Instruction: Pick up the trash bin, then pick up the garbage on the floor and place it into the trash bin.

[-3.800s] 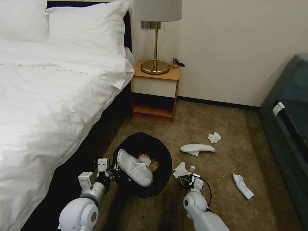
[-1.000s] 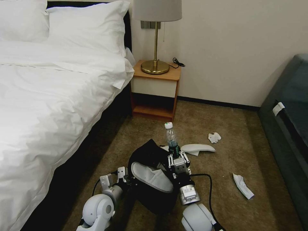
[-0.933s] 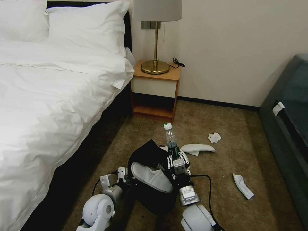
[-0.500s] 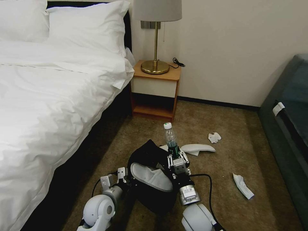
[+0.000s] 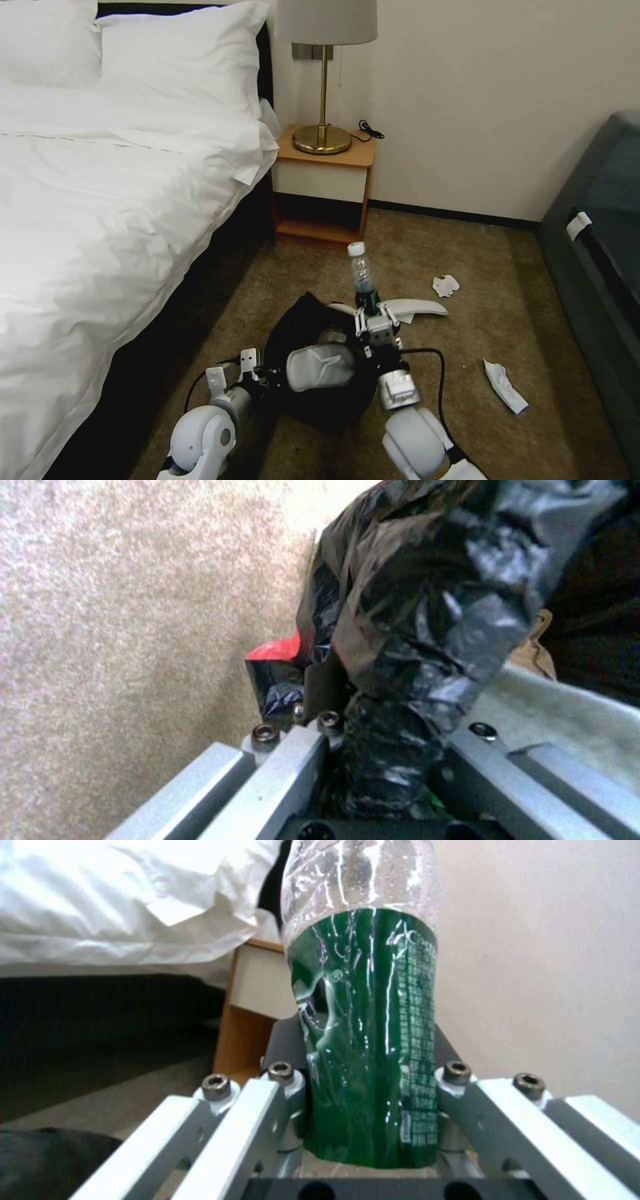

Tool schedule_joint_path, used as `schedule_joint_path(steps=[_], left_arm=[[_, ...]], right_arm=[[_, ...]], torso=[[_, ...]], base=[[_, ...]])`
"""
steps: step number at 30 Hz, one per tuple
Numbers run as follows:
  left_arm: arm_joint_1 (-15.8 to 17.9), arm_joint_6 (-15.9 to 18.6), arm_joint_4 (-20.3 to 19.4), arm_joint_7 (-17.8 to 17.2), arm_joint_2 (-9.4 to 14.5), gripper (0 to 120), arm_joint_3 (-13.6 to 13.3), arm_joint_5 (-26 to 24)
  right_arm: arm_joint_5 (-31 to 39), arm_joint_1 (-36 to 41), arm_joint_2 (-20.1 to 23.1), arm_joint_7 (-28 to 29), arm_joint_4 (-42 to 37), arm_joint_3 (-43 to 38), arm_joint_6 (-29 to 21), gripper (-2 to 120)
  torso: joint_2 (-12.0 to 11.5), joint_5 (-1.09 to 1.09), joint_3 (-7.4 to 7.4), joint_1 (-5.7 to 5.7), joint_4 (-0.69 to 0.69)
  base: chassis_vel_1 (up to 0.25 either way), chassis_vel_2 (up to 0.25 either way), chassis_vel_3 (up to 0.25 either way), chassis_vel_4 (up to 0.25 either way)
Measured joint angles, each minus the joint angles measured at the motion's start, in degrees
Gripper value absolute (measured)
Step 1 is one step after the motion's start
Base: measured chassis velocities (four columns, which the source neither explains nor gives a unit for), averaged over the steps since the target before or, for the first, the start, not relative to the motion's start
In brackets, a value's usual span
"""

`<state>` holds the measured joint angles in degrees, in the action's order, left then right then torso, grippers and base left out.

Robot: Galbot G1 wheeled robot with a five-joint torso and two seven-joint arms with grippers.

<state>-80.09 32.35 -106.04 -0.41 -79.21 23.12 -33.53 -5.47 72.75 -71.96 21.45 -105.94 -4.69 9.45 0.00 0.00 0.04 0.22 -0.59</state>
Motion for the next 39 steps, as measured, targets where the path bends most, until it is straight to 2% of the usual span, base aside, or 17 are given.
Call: schedule_joint_path(steps=[18,32,36,39], left_arm=[[0.21,-0.52,0.89,0.27,0.06,0,0.36,1.28],[0.63,-0.25,2.09,-0.68,-0.4,0,0.44,1.9],[0.91,0.66,2.27,-1.86,-0.48,0,0.27,1.84],[1.08,2.58,1.61,-3.65,-0.58,0,-0.17,1.41]], right_arm=[[0.6,-0.41,-0.17,0.23,-0.75,-0.4,-0.48,21],[0.11,0.8,0.48,-0.76,-6.1,0.81,-1.71,21],[-0.62,1.74,0.92,-1.45,-8.68,1.59,-2.19,21],[-2.31,3.24,1.44,-2.57,-10.59,2.82,-2.22,21]], torso=[[0.0,0.0,0.0,0.0,0.0],[0.0,0.0,0.0,0.0,0.0],[0.0,0.0,-0.01,0.0,0.0],[0.0,0.0,-0.01,0.0,0.0]], base=[[0.0,0.0,0.0,0.0],[0.0,0.0,0.0,0.0],[0.0,0.0,0.0,0.0],[0.0,0.0,0.0,0.0]])
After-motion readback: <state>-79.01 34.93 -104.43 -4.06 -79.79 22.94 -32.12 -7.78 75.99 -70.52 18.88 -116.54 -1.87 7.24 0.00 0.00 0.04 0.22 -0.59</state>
